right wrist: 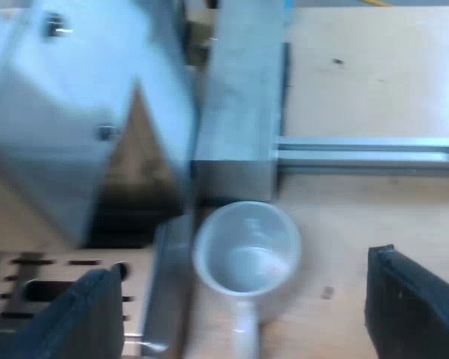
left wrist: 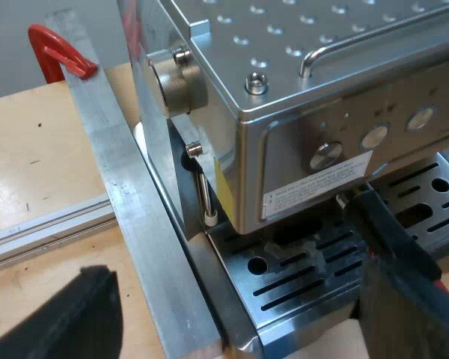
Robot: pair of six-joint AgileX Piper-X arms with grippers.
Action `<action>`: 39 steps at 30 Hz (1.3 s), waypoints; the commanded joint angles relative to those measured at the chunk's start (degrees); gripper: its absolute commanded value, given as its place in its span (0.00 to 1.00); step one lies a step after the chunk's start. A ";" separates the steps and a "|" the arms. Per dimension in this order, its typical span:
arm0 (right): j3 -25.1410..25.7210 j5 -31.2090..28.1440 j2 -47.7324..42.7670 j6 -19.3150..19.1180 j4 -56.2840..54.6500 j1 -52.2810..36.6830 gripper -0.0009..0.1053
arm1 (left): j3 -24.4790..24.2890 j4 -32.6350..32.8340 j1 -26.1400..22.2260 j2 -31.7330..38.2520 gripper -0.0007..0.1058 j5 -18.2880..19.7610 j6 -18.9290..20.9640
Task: Put the handle in the coffee machine
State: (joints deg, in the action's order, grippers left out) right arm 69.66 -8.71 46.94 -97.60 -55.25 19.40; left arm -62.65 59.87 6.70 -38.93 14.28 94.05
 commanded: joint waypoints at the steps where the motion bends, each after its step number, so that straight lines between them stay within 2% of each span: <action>1: 0.65 2.53 -1.99 -2.65 -2.76 -4.87 0.65 | -0.41 -0.19 -0.01 0.00 0.64 -0.86 0.81; 8: 0.65 8.71 -5.55 -5.99 -7.62 -16.84 0.65 | -0.41 0.22 -0.27 0.15 0.64 -0.75 0.32; 13: 0.65 12.51 -9.57 -8.49 -9.08 -24.08 0.65 | -0.41 3.23 -2.28 1.82 0.64 -0.37 -4.39; 19: 0.65 12.90 -15.90 -10.60 -9.31 -25.22 0.65 | -0.41 2.82 -2.93 7.24 0.64 -0.37 -4.69; 31: 0.65 12.90 -31.62 -10.58 -11.26 -25.22 0.65 | 0.10 2.93 -2.93 23.43 0.64 -0.37 -4.69; 39: 0.80 12.90 -40.53 -10.58 -14.27 -25.22 0.65 | 1.80 4.40 -2.93 31.10 0.64 -0.37 -5.66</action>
State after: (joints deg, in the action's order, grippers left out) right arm 69.92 3.54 6.84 -107.25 -69.32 -5.61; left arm -60.94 64.24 3.83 -8.13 14.22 88.67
